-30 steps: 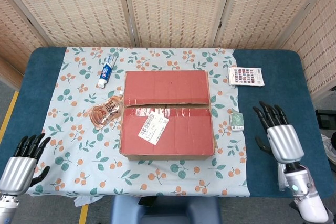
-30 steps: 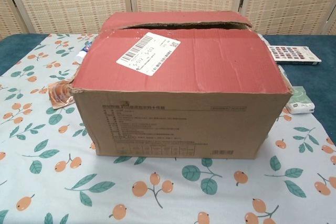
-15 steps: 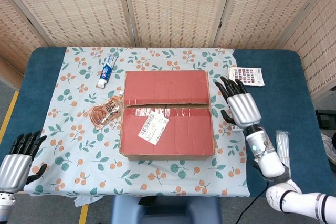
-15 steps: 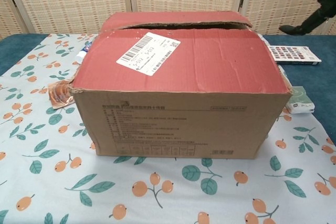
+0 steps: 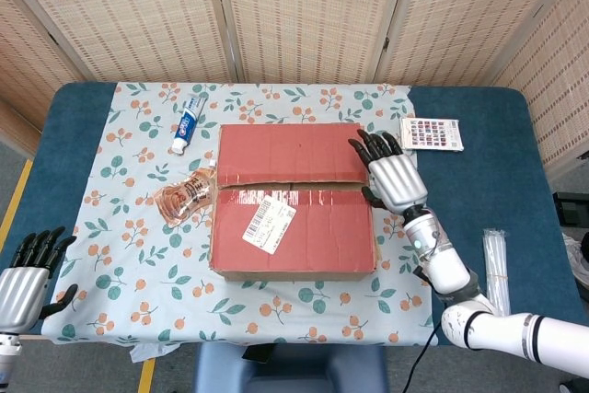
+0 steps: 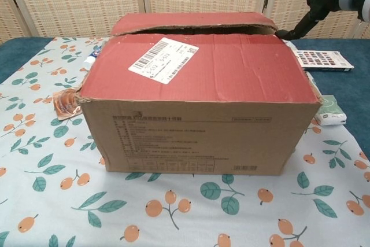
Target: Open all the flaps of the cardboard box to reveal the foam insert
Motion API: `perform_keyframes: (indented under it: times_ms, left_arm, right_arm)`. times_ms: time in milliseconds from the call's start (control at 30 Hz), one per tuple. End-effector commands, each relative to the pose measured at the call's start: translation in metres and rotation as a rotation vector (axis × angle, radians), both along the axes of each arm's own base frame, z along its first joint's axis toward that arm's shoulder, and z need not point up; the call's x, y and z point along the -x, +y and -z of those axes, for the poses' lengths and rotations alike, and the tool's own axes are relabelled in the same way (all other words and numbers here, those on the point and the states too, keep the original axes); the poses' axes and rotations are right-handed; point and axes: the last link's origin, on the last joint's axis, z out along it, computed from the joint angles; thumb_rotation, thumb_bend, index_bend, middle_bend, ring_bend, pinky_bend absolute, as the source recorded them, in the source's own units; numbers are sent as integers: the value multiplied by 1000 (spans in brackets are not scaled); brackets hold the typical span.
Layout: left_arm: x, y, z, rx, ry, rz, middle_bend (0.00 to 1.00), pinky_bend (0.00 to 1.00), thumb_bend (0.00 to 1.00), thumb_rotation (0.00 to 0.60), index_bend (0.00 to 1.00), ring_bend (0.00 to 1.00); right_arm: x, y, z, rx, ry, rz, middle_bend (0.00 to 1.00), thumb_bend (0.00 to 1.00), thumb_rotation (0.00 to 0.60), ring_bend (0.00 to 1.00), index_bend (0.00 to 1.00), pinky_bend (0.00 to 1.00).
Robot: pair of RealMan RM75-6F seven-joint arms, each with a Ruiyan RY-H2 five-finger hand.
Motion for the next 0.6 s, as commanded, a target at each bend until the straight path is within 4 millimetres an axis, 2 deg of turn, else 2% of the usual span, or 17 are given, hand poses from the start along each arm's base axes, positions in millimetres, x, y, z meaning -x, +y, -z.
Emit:
perform_keyframes:
  times_ms: [33,267,600]
  left_arm:
    - [0,0,-1,-3,-2,3,89,0,384,600,158,63]
    - [0,-1,-3,-5,-13,3,96,0,384,600,161,66]
    - [2,0,-7,-11,-31,-6,104,0,384,600,164,70]
  right_arm:
    - [-1,-2,5,-12,15,2,0,445,600,50,22,0]
    - [-7,-13,9,-4,10,4,0,445,600,49,19,0]
    - [-27,-34,-5,43,-16,-8,0,445,600,49,18,0]
